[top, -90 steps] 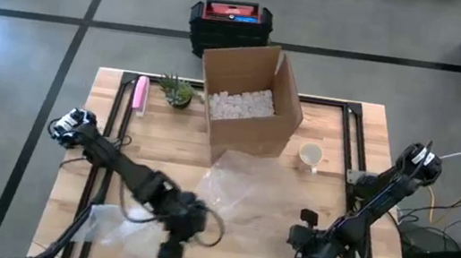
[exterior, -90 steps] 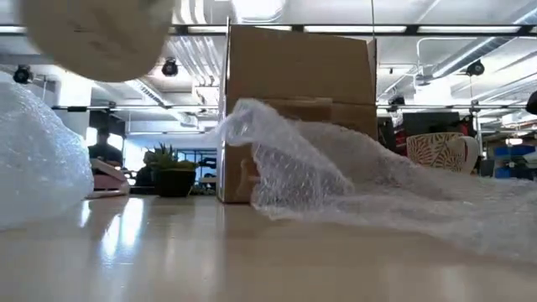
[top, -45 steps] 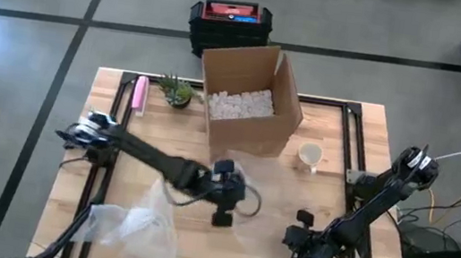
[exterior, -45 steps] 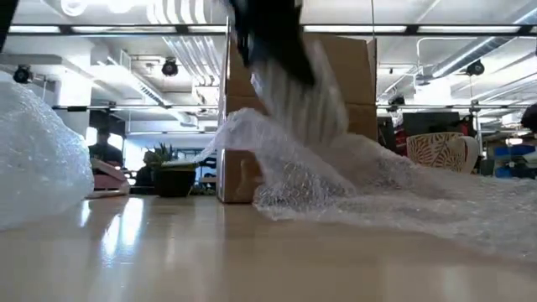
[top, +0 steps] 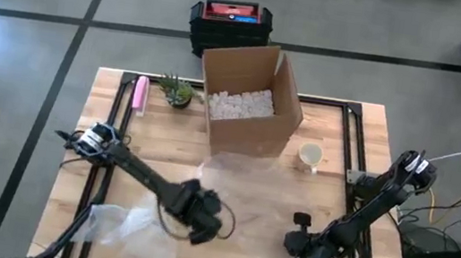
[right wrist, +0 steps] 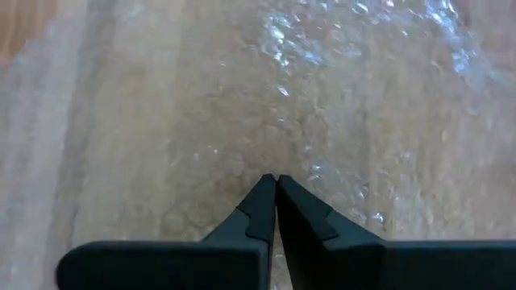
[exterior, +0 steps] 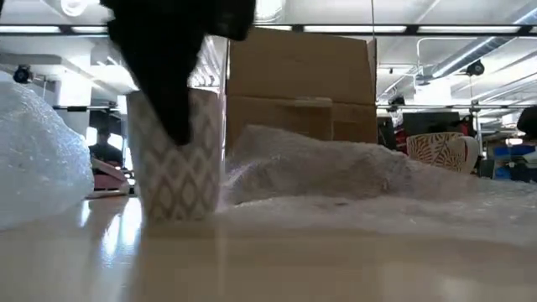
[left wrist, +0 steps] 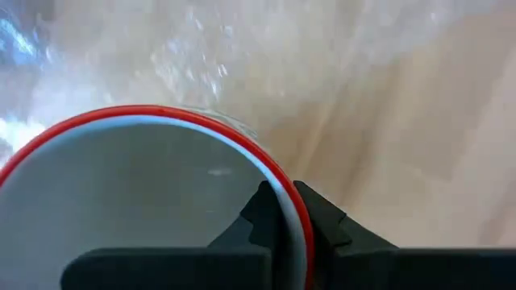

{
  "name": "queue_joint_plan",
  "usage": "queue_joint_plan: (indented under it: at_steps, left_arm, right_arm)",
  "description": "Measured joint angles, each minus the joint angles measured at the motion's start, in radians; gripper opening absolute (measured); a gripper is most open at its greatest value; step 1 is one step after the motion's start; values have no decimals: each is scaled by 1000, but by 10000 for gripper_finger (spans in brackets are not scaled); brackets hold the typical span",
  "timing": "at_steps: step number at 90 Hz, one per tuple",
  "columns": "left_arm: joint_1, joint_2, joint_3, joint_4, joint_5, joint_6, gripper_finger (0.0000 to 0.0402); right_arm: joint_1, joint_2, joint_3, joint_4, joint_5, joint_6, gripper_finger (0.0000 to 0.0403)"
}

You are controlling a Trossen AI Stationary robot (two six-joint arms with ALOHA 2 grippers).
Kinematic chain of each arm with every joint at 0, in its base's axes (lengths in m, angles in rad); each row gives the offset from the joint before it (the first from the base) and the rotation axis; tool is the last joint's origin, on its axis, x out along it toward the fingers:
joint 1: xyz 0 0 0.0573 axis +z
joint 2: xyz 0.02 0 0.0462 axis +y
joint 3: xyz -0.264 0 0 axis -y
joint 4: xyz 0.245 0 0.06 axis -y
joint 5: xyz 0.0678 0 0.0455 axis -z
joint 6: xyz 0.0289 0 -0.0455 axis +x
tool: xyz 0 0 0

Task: Wrap mug
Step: Wrap the gray mug with bubble wrap

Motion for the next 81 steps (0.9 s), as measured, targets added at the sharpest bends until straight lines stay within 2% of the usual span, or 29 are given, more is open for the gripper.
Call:
queue_joint_plan:
  at_steps: [12,20,29,38,41,51,62,70,81]
  left_arm:
    - [-62,-5,-13,0,9,-101,4]
    - [-86,-15,26,6,32,-122,4]
    - [-94,-47,112,19,-103,-54,4]
    - [-47,-96,189,31,-250,102,4]
    - [-23,-96,200,39,-271,152,4]
    - [71,-75,164,74,-257,299,4]
    - [169,-48,88,168,-197,396,4]
    - [207,-25,41,252,-195,432,4]
    - [208,9,-24,203,-165,402,4]
  right_arm:
    - [-9,-6,0,-1,9,-113,0]
    - [-20,-11,0,-2,9,-128,0]
    - [-29,-26,16,-14,10,-127,0]
    - [-27,-35,55,-8,10,-145,0]
    - [-27,-39,65,-9,10,-159,0]
    - [-27,-40,95,-8,14,-179,0]
    - [-27,-39,103,-9,16,-171,0]
    - [-27,-38,103,-13,16,-146,0]
    - [-27,-38,103,-15,15,-122,0]
